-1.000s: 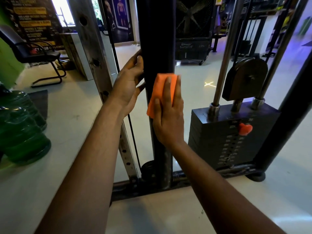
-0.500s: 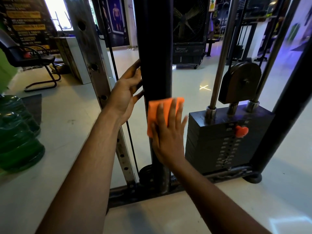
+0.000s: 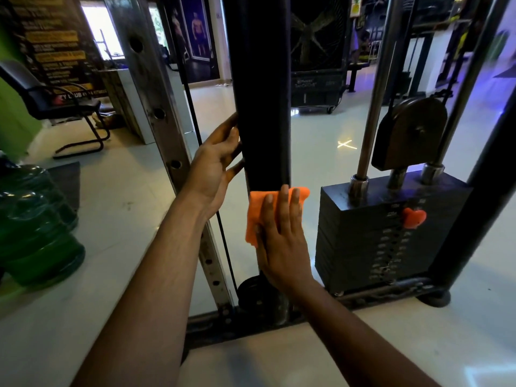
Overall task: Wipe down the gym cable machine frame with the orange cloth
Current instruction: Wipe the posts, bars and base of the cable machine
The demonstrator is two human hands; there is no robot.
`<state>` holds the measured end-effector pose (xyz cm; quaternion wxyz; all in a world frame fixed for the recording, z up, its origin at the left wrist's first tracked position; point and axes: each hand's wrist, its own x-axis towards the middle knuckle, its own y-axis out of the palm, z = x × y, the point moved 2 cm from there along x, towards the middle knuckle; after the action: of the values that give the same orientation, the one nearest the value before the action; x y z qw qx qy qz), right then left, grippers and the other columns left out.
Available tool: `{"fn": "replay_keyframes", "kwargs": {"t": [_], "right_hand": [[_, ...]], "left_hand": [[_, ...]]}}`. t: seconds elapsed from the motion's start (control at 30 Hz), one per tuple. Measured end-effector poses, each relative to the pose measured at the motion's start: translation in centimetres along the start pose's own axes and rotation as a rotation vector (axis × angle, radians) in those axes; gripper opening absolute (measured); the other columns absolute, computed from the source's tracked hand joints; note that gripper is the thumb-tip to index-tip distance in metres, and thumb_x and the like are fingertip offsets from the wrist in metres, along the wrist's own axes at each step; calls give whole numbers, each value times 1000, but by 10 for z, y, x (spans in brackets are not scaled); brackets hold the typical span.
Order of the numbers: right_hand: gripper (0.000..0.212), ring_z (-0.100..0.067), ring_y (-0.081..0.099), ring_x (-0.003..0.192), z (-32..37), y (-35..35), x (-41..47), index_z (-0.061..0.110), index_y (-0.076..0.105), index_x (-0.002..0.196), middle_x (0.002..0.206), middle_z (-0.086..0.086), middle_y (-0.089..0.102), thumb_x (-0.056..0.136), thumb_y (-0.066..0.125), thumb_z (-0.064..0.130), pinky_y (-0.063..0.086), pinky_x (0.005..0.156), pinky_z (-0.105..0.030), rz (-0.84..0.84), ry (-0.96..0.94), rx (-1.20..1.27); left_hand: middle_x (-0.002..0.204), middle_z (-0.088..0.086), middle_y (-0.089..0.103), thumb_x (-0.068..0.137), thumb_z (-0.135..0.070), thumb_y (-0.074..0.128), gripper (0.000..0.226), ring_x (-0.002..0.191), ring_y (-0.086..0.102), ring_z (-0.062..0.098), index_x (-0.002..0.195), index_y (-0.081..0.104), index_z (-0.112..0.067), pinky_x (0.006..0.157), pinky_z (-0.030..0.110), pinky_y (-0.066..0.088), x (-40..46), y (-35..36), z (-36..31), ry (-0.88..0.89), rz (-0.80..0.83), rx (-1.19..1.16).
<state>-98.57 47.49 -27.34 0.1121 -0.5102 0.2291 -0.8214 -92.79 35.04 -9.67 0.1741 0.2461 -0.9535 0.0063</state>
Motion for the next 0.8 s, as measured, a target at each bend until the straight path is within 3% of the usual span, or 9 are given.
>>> {"fn": "replay_keyframes", "kwargs": {"t": [0.1,0.2,0.3,0.47,0.6,0.7,0.8], "right_hand": [[96,-39,-14,166,16,-20,35,27,-14,171,179,-2,-25,108,59,23,44,115,-73,-56,10,61],[93,-34,-15,167,25,-34,70,23,-8,170,176,5,-31,108,62,23,52,107,-70,-119,22,88],[87,-35,-14,167,17,-22,53,25,-5,171,178,-2,-25,111,58,27,46,114,-71,-118,35,60],[99,-39,-10,167,-4,-4,4,40,-16,170,180,-5,-23,110,62,30,42,117,-72,-13,29,1],[95,-35,-8,168,13,-25,45,32,-9,171,178,4,-26,108,62,27,52,110,-66,-82,24,30],[83,-32,-11,168,17,-26,58,21,1,171,178,1,-20,112,60,29,44,117,-69,-138,23,42],[96,-39,-11,167,1,-5,15,29,-9,172,179,-7,-22,110,65,26,39,120,-70,-49,52,-12]], "left_hand": [[150,-11,65,117,-23,41,40,140,60,15,152,57,-31,120,53,46,-1,-1,-1,-2,7,6],[149,-13,66,117,-25,41,40,138,62,13,152,57,-33,118,49,49,-2,-4,3,-2,1,8],[149,-13,65,117,-23,41,41,139,61,13,153,56,-32,118,50,48,-3,-3,7,3,4,2],[144,-14,69,116,-19,44,42,139,61,14,155,54,-31,120,52,46,-5,-1,12,-3,11,11],[148,-13,66,116,-18,42,40,138,62,13,149,58,-33,120,54,46,-10,-3,14,-22,23,20],[147,-14,66,116,-19,41,40,138,62,12,149,57,-35,120,53,46,-11,-4,15,-19,34,38],[153,-11,62,116,-16,41,42,142,58,15,151,55,-33,122,54,44,-12,-2,17,-14,43,24]]}}
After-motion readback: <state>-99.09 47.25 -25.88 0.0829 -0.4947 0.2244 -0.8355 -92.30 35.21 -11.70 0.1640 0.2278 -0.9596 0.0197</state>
